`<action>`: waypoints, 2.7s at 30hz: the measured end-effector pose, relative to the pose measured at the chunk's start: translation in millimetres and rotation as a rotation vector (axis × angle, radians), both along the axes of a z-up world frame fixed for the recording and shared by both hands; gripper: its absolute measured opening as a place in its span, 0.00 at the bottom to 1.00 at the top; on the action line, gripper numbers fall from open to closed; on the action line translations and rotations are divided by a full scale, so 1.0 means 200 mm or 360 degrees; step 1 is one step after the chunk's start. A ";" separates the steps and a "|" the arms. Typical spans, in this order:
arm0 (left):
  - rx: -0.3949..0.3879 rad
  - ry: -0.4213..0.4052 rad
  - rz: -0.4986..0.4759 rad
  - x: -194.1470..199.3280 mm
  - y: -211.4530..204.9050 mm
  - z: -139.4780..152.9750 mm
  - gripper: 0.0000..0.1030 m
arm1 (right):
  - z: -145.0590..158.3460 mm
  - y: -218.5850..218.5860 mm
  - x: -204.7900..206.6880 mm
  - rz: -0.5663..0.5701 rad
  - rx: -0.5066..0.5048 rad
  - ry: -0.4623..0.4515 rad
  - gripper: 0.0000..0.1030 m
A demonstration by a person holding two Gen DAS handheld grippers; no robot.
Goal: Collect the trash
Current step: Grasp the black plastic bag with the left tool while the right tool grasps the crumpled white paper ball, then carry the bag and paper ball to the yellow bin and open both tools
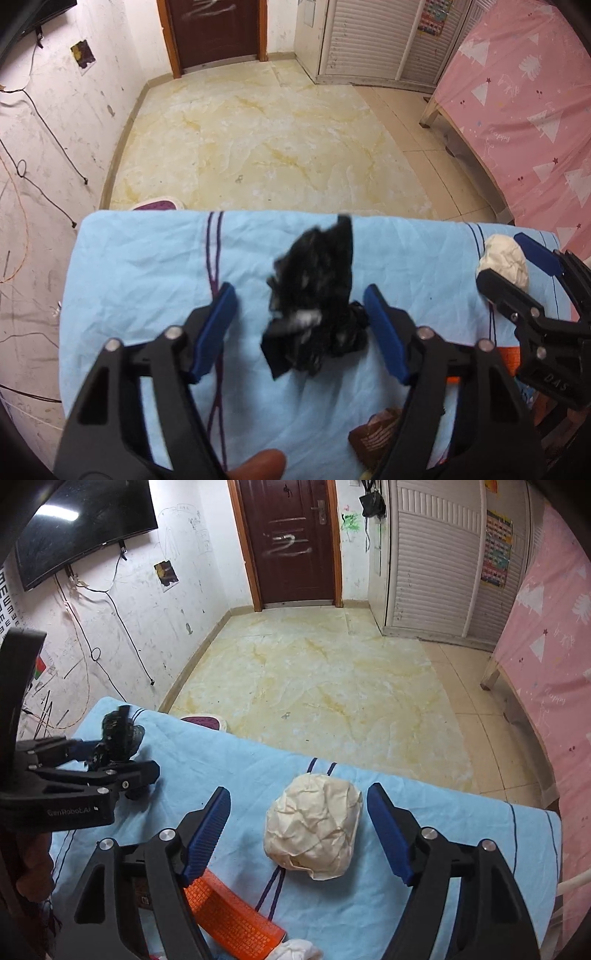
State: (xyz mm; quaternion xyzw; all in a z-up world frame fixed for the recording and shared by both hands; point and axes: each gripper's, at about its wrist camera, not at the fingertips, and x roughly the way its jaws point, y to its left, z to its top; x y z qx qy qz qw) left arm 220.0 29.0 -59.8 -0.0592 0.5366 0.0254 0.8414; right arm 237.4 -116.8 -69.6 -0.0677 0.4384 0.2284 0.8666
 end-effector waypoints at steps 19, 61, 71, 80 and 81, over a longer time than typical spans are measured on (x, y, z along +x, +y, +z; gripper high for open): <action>-0.0012 -0.0125 -0.0044 -0.16 -0.04 0.10 0.30 | 0.07 -0.08 -0.19 0.0000 0.0007 -0.0041 0.45; 0.0186 -0.0341 -0.0678 -0.90 -1.47 0.53 0.30 | 0.03 -1.74 -1.19 -0.0758 0.0518 -0.0236 0.45; 0.0225 -0.0275 -0.0825 -0.89 -1.84 0.43 0.30 | -0.14 -1.92 -1.20 -0.0839 0.0546 -0.0195 0.47; 0.0127 -0.0171 -0.0965 -0.86 -2.14 0.31 0.30 | -0.20 -2.12 -1.22 -0.0938 0.0627 -0.0192 0.60; 0.0122 -0.0158 -0.0972 -0.86 -2.17 0.30 0.31 | -0.20 -2.15 -1.23 -0.0957 0.0638 -0.0195 0.60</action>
